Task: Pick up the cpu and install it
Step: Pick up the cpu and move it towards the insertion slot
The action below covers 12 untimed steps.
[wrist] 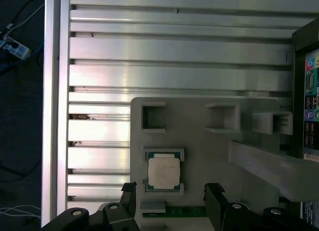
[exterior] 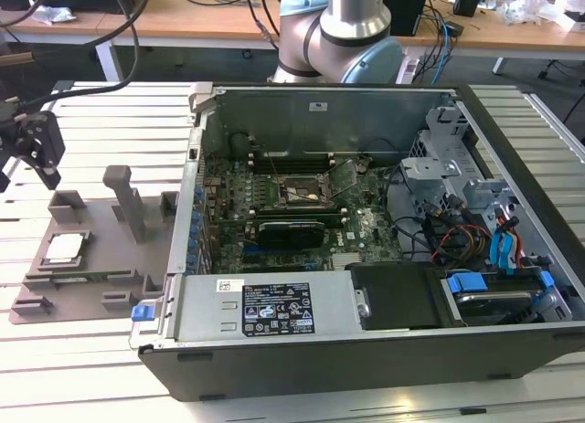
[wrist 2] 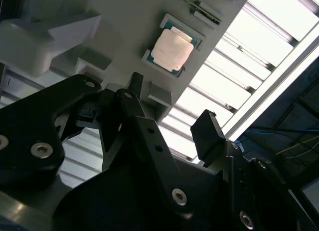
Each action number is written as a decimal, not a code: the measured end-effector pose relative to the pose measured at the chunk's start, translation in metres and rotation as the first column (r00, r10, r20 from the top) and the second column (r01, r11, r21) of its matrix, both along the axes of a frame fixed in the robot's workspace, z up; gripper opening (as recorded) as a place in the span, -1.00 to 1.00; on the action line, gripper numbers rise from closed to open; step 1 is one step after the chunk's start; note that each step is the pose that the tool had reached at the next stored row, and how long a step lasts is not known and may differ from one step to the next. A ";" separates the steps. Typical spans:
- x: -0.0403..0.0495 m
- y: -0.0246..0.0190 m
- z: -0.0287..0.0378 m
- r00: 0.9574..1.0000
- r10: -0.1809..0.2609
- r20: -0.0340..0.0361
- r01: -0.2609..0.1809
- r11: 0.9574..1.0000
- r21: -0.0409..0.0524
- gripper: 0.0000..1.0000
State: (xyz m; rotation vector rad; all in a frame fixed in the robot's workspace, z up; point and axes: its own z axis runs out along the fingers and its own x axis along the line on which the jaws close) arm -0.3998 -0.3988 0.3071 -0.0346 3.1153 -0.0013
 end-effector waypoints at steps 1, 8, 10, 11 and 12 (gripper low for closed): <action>0.0000 0.0000 -0.0009 1.000 0.000 0.000 0.000 1.000 0.000 0.33; 0.0000 0.0000 -0.0059 1.000 0.000 0.000 0.000 1.000 0.000 0.33; 0.0000 0.0000 -0.0067 1.000 0.000 0.000 0.000 1.000 0.000 0.33; 0.0000 0.0000 -0.0072 1.000 0.000 0.000 0.000 1.000 0.000 0.33; 0.0000 0.0000 -0.0080 1.000 0.000 0.000 0.000 1.000 0.000 0.33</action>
